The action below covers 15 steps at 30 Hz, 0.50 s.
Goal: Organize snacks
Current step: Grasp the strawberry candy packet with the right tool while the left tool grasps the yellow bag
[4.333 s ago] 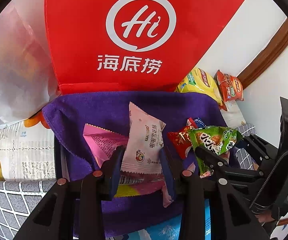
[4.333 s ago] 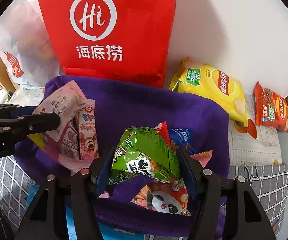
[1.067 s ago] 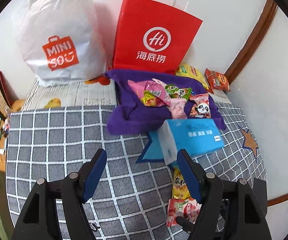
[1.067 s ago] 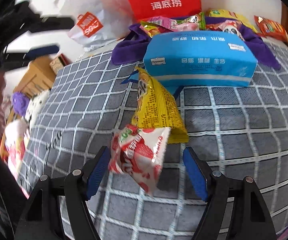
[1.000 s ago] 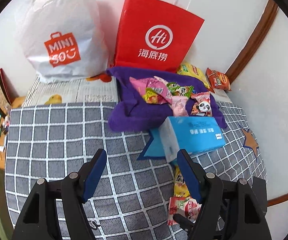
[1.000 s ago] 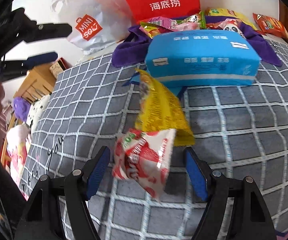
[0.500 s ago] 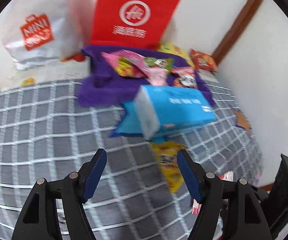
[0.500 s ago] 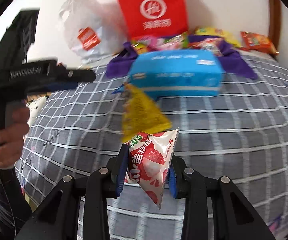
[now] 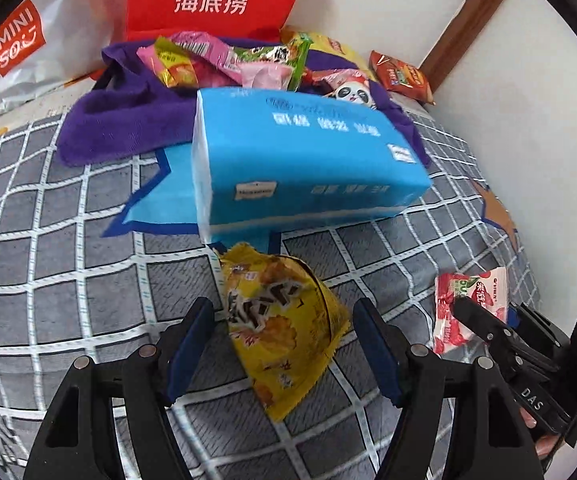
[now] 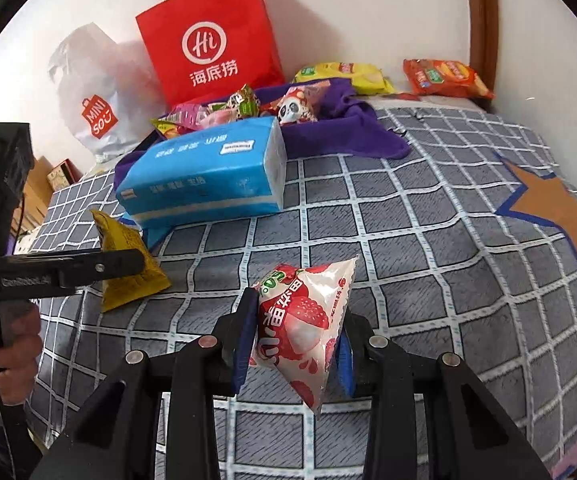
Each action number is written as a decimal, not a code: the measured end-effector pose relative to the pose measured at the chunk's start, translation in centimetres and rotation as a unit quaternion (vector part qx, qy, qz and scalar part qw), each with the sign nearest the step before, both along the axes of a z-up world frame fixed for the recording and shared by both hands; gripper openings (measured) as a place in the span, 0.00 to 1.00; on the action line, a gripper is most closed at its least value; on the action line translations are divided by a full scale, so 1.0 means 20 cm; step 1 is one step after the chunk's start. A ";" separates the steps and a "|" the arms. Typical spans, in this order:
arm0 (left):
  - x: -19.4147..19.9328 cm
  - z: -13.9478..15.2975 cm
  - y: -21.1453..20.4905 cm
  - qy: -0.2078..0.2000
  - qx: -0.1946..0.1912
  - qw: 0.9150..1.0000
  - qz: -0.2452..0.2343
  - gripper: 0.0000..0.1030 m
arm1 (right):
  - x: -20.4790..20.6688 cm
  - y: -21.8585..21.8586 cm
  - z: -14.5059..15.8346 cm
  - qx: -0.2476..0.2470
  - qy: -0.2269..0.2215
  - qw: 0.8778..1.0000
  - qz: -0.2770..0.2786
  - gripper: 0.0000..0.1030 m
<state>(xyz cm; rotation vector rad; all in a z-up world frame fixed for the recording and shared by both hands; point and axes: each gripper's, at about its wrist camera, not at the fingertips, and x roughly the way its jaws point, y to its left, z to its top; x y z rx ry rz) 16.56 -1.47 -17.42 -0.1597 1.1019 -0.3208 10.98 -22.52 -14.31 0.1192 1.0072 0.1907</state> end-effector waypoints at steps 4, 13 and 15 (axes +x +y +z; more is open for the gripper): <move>-0.01 0.00 -0.02 -0.020 0.017 1.000 0.004 0.56 | 0.03 -0.01 -0.06 0.012 0.005 1.000 0.004 0.34; -0.05 0.04 0.05 -0.030 0.003 1.000 0.005 0.50 | 0.03 -0.01 -0.05 0.021 0.002 1.000 0.012 0.33; -0.06 0.06 0.07 -0.031 -0.005 0.999 0.009 0.50 | 0.03 0.00 -0.04 0.018 0.001 1.000 0.012 0.33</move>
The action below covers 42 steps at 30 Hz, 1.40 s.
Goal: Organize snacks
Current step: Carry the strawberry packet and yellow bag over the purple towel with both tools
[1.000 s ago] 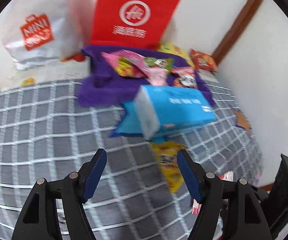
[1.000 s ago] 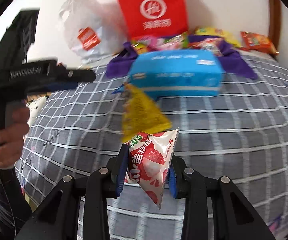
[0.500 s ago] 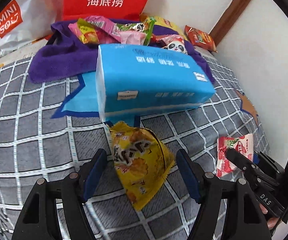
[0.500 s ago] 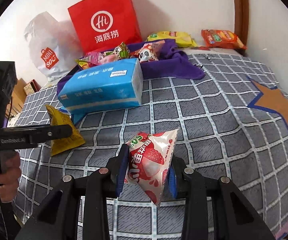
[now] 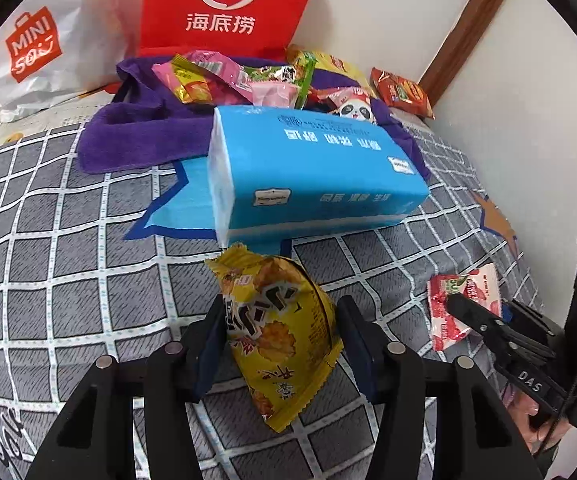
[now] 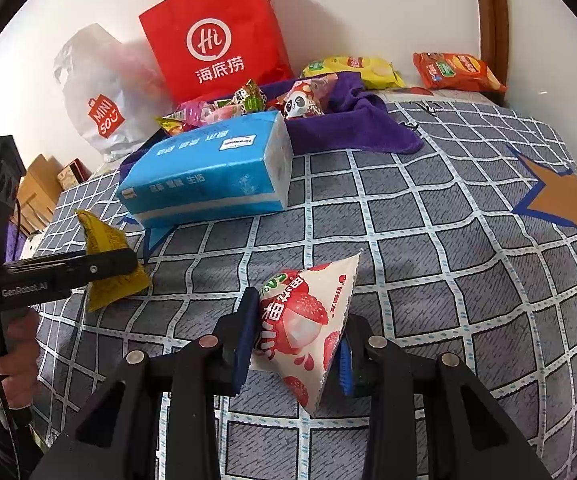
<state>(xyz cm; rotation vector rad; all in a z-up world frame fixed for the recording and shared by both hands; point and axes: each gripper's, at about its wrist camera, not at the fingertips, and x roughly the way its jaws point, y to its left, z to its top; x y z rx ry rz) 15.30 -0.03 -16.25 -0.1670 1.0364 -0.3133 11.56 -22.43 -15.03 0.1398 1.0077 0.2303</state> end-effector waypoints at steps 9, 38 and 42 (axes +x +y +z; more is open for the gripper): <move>-0.09 0.08 0.05 -0.010 -0.003 1.000 0.003 0.50 | -0.03 0.06 0.09 -0.013 -0.012 1.000 -0.006 0.33; -0.23 0.42 0.11 -0.073 -0.009 0.997 0.001 0.50 | -0.08 0.21 0.47 -0.048 -0.074 0.996 -0.002 0.33; -0.21 0.47 0.11 -0.083 -0.005 0.997 0.004 0.50 | -0.05 0.20 0.51 -0.045 -0.083 0.996 -0.002 0.33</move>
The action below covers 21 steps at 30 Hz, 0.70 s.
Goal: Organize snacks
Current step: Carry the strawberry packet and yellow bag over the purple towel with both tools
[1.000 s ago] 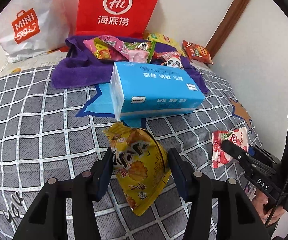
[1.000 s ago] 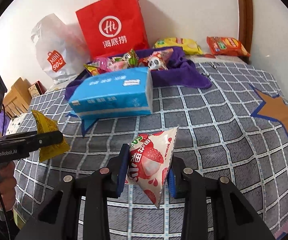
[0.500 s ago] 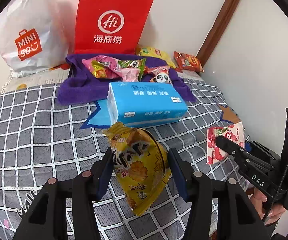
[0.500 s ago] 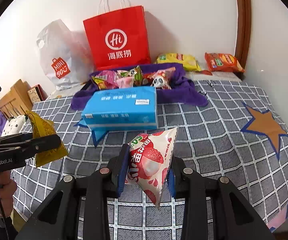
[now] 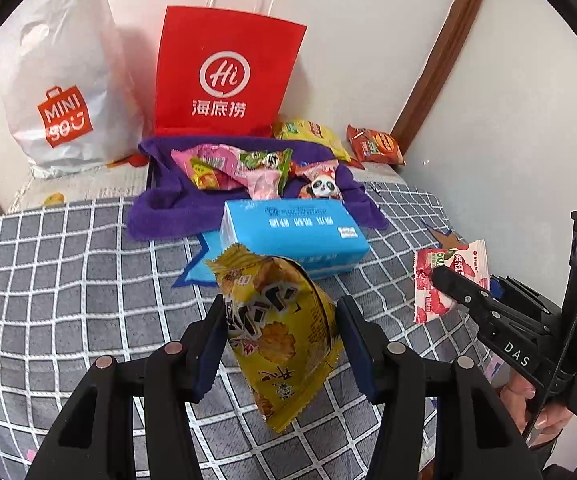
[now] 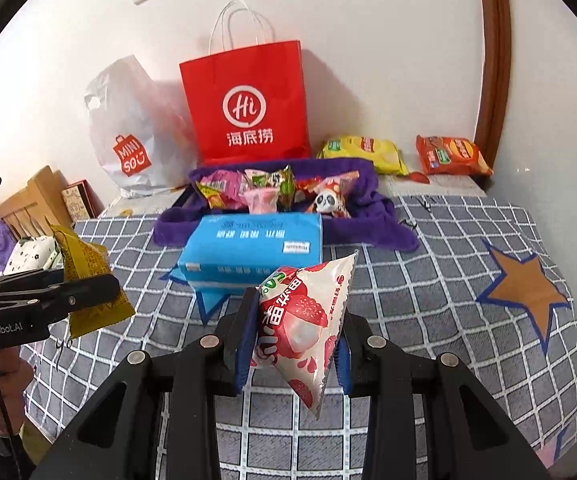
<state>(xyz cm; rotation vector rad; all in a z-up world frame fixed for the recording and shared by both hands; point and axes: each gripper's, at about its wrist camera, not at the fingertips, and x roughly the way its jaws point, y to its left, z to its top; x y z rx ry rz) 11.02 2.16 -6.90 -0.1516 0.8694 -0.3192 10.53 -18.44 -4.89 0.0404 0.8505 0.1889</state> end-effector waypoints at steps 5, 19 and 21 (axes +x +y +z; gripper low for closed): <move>0.03 0.08 0.02 -0.015 -0.001 1.000 0.010 0.50 | 0.07 -0.02 0.05 -0.001 -0.004 1.000 -0.002 0.33; 0.09 0.25 0.03 -0.047 0.014 0.999 0.019 0.50 | 0.27 -0.04 0.18 0.003 -0.016 1.000 0.000 0.33; 0.12 0.26 0.03 -0.048 0.016 0.999 0.019 0.50 | 0.29 -0.03 0.20 0.001 -0.021 1.000 0.001 0.33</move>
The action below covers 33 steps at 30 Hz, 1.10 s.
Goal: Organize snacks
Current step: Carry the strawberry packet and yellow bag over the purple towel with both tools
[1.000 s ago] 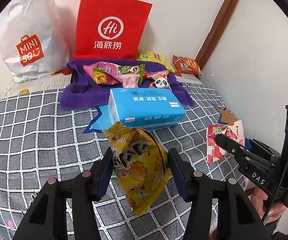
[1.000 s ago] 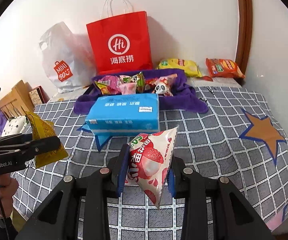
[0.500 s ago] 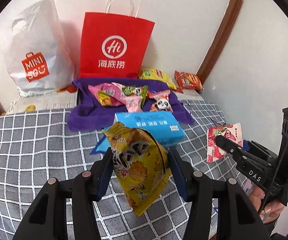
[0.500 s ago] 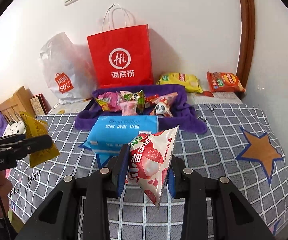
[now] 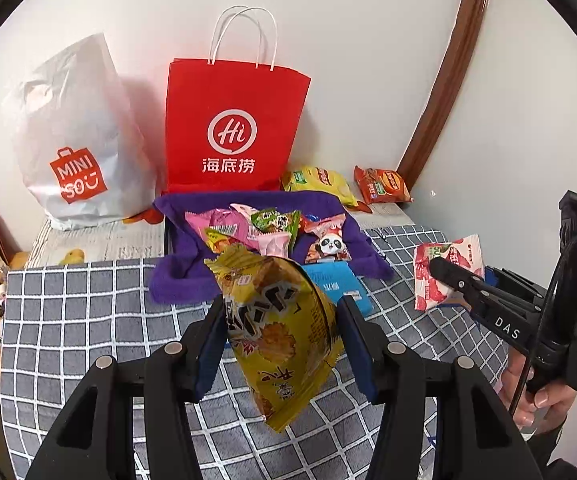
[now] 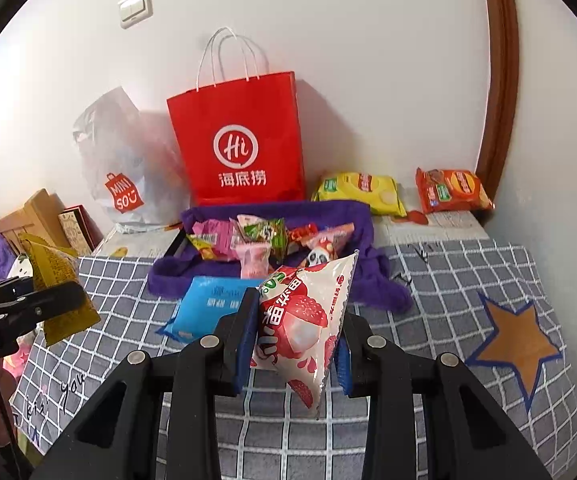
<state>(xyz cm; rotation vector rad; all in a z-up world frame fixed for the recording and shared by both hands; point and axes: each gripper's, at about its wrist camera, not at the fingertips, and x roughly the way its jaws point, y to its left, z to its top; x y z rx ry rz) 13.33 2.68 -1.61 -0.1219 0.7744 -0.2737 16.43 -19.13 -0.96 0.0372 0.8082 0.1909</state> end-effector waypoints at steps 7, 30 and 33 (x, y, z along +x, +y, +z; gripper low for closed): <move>0.07 0.05 -0.02 -0.007 0.012 1.000 -0.002 0.50 | 0.11 0.01 0.03 0.000 -0.002 1.000 0.005 0.33; 0.50 0.09 0.05 0.010 0.009 1.000 0.022 0.50 | 0.54 0.15 0.08 -0.006 -0.009 0.999 0.033 0.33; 0.56 0.08 0.07 0.011 0.005 1.000 0.022 0.50 | 0.60 0.15 0.08 -0.008 -0.011 0.999 0.034 0.33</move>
